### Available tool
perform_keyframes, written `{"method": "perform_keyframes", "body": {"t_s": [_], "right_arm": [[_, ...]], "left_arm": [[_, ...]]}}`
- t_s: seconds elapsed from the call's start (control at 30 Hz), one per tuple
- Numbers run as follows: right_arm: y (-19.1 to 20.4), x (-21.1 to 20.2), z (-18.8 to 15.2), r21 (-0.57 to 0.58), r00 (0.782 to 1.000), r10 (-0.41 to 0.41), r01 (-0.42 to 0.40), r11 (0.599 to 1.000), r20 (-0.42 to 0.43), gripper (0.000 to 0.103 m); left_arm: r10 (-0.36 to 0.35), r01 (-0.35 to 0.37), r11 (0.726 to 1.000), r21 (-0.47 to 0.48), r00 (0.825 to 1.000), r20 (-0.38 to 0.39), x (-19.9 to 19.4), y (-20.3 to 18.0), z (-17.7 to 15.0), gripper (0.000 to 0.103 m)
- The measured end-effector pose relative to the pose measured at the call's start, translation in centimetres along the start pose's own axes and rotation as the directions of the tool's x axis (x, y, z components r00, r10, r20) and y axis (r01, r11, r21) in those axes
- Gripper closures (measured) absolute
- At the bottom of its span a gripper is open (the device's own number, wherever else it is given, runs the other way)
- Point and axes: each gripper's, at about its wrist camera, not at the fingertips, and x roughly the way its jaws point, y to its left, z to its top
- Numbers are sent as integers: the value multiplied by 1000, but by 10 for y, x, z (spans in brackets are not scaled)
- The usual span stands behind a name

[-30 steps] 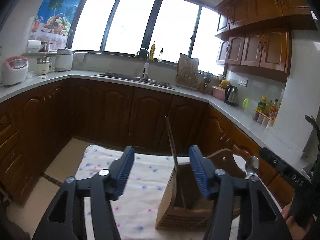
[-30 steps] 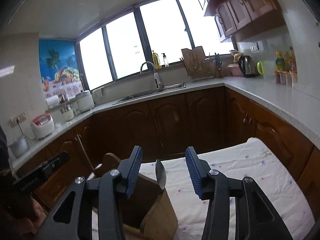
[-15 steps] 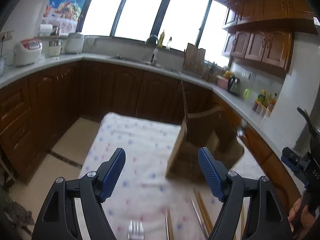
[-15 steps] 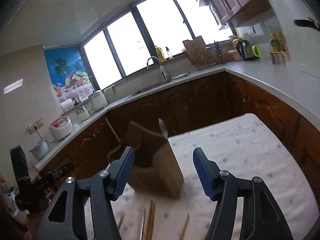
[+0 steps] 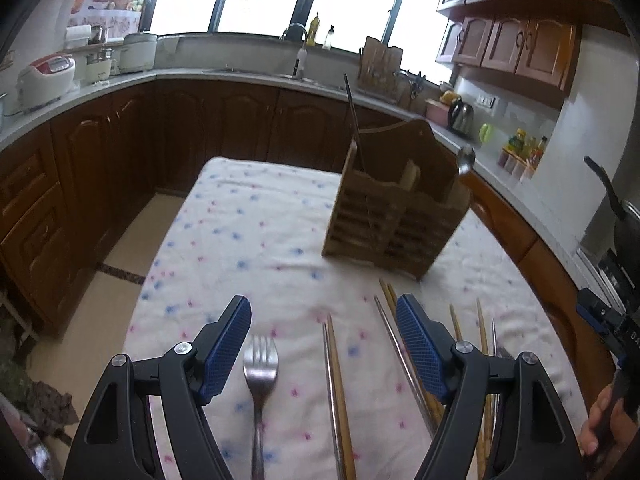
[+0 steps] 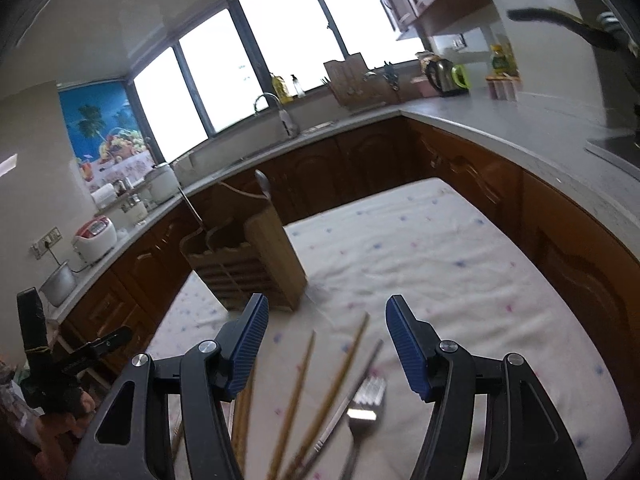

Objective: Organize utensils
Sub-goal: 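Move both tools back down toward the remaining utensils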

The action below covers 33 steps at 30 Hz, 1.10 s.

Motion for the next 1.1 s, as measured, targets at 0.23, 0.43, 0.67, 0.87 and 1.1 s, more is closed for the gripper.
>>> {"method": "perform_keyframes", "body": {"t_s": [0.23, 0.43, 0.67, 0.87, 1.1], "right_arm": [[-6, -1, -14, 10, 1000, -13, 13, 1000, -28, 41], [-5, 6, -20, 7, 999, -10, 11, 1000, -49, 41], [-6, 22, -19, 2, 996, -14, 14, 1000, -89, 45], [-8, 45, -18, -3, 989, -19, 19, 1000, -144, 56], [-5, 81, -13, -27, 977, -44, 39, 999, -207, 66]], "left_arm": [[0, 0, 1000, 14, 999, -33, 1, -9, -5, 29], [2, 0, 999, 34, 998, -66, 9, -16, -5, 30], [10, -4, 998, 56, 994, -110, 28, -24, -1, 30], [18, -3, 996, 88, 986, -164, 55, -38, 4, 35], [28, 4, 992, 126, 969, -246, 101, -54, 14, 52]]}}
